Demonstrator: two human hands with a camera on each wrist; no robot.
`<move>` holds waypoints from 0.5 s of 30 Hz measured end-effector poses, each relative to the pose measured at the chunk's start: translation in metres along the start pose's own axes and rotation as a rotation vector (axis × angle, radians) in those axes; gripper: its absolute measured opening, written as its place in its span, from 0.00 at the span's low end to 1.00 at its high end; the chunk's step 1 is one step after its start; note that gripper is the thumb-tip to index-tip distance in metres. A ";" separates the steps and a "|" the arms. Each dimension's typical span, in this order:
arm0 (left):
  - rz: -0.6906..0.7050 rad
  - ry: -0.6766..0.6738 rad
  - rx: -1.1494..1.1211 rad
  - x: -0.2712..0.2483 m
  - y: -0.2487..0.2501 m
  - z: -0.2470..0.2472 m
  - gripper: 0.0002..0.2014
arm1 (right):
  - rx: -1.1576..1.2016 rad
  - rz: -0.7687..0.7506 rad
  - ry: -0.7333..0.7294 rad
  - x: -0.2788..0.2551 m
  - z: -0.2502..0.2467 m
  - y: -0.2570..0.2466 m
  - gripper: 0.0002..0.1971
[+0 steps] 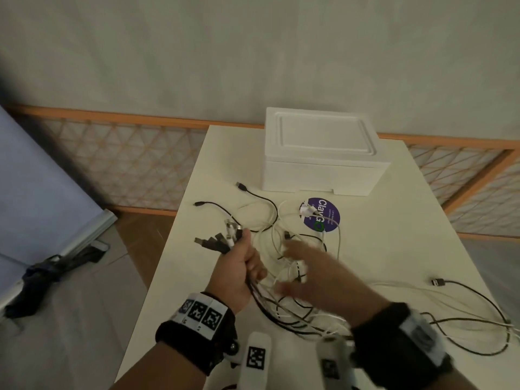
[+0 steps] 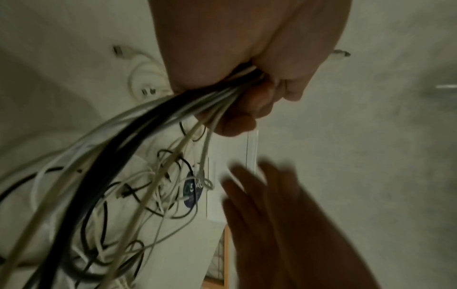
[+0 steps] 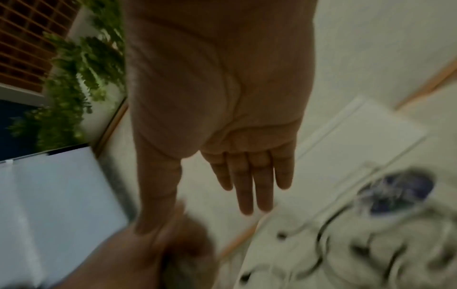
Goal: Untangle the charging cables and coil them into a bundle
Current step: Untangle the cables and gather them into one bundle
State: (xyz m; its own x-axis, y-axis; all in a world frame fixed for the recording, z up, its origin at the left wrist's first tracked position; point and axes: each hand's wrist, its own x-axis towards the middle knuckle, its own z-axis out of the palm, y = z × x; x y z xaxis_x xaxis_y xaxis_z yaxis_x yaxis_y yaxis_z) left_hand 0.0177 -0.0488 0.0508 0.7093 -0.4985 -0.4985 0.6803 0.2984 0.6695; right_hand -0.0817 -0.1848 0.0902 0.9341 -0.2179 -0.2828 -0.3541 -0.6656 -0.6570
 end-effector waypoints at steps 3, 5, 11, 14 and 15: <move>0.011 -0.062 0.023 -0.005 0.000 0.011 0.27 | -0.066 -0.113 -0.176 0.011 0.036 -0.017 0.24; 0.025 -0.061 -0.088 -0.005 0.012 0.002 0.28 | -0.225 -0.128 -0.180 0.007 0.032 -0.009 0.13; 0.167 0.158 -0.291 -0.006 0.049 -0.058 0.29 | -0.607 -0.202 0.173 -0.028 -0.020 0.062 0.12; 0.148 0.224 -0.277 -0.009 0.033 -0.070 0.30 | -0.631 -0.159 0.159 -0.041 -0.032 0.085 0.13; 0.126 0.247 -0.257 -0.008 0.023 -0.071 0.30 | -0.637 -0.124 0.111 -0.043 -0.031 0.090 0.13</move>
State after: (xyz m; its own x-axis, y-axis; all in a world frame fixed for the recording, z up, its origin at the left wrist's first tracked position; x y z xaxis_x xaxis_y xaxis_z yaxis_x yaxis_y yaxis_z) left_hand 0.0403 0.0198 0.0312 0.7923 -0.2432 -0.5596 0.5867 0.5552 0.5895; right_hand -0.1520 -0.2573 0.0652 0.9776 -0.1619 -0.1349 -0.1792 -0.9754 -0.1282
